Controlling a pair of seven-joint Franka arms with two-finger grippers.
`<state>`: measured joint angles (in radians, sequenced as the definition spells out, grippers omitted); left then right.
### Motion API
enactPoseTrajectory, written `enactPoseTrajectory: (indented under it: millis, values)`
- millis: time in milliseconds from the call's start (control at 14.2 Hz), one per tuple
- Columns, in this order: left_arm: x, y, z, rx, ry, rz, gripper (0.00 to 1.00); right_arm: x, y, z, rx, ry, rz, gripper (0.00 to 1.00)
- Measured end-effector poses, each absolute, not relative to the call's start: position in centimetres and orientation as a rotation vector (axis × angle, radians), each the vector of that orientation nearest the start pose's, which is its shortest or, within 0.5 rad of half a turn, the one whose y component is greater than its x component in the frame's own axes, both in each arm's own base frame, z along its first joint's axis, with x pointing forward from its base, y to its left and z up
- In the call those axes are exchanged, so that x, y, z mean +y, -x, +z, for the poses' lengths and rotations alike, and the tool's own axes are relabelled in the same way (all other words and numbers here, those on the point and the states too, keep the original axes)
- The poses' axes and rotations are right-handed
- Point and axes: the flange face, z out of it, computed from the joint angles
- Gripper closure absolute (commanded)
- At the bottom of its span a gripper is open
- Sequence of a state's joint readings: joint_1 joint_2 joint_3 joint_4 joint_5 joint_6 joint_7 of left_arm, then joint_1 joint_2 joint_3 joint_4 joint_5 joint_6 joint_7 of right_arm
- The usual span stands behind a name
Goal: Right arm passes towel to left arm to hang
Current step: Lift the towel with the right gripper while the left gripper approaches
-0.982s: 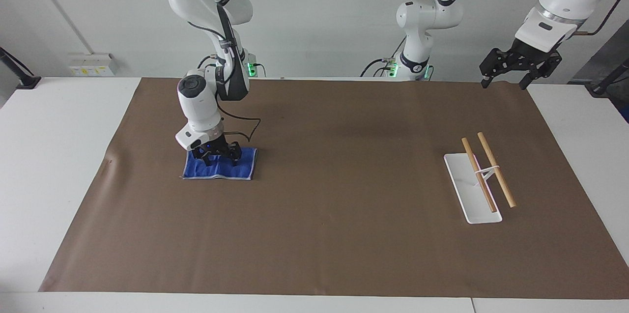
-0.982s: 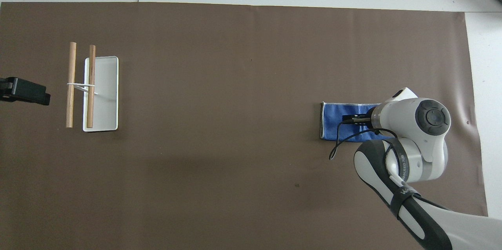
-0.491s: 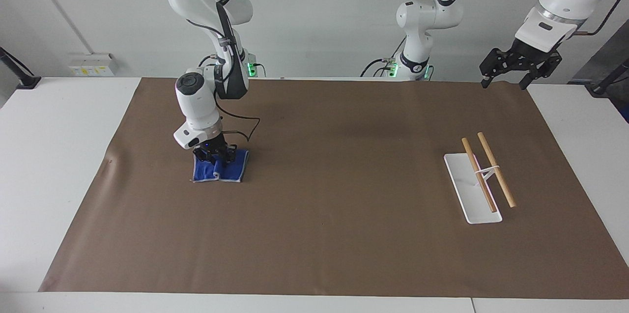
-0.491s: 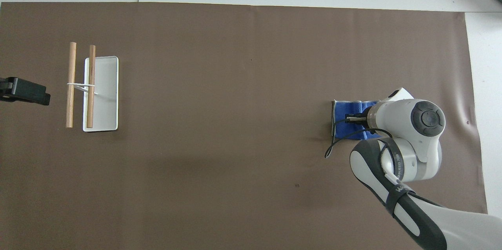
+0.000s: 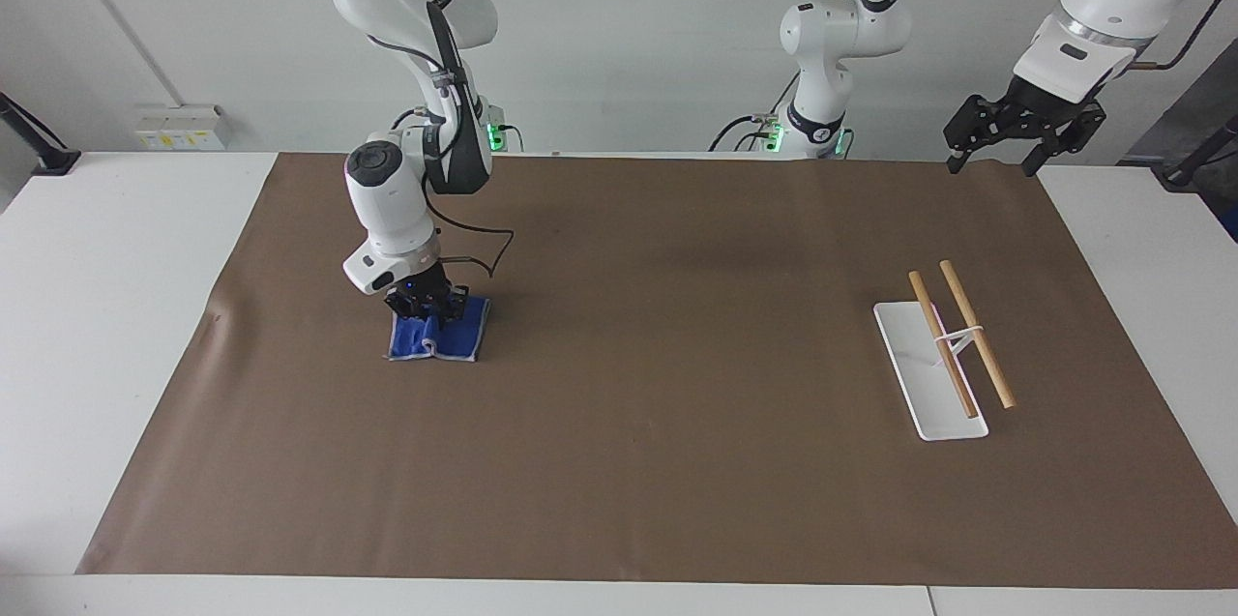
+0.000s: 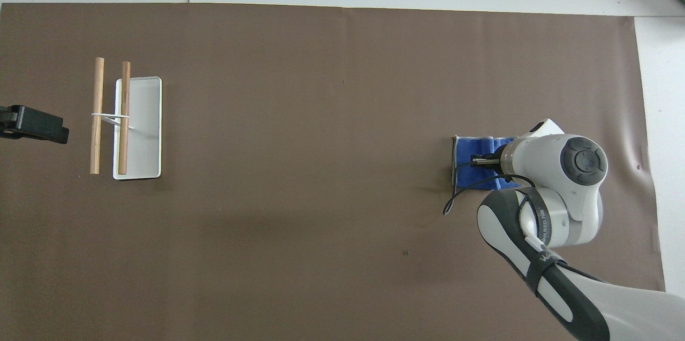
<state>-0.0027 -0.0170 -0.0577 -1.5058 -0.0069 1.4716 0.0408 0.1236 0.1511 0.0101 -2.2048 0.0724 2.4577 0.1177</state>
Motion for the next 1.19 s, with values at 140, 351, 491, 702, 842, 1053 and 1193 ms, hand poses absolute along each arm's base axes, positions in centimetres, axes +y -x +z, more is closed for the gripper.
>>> enactPoseTrajectory:
  millis: [140,351,491,702,842,1053,1193]
  values:
    - [-3.4,-53.8,65.5,0.160,3.143,0.029,0.00,9.0,-56.4,36.1,0.073,3.025,-0.147,1.00]
    - [-3.4,-54.1,65.2,0.146,3.144,-0.002,0.00,11.2,-57.4,41.1,0.104,2.926,-0.182,1.00]
    - [-3.8,-54.5,64.8,0.060,3.149,-0.062,0.00,12.4,-57.9,44.0,0.147,2.834,-0.188,1.00]
    - [-6.2,-54.8,63.7,-0.162,3.240,-0.178,0.00,13.9,-58.5,47.9,0.221,2.662,-0.179,1.00]
    - [-7.4,-54.8,62.8,-0.367,3.302,-0.228,0.00,15.5,-58.7,49.8,0.270,2.526,-0.167,1.00]
    - [-9.5,-54.5,61.9,-0.645,3.354,-0.260,0.00,17.5,-58.6,51.1,0.359,2.313,-0.112,1.00]
    - [-11.6,-54.2,61.4,-0.845,3.382,-0.288,0.00,18.6,-58.5,51.7,0.415,2.182,-0.070,1.00]
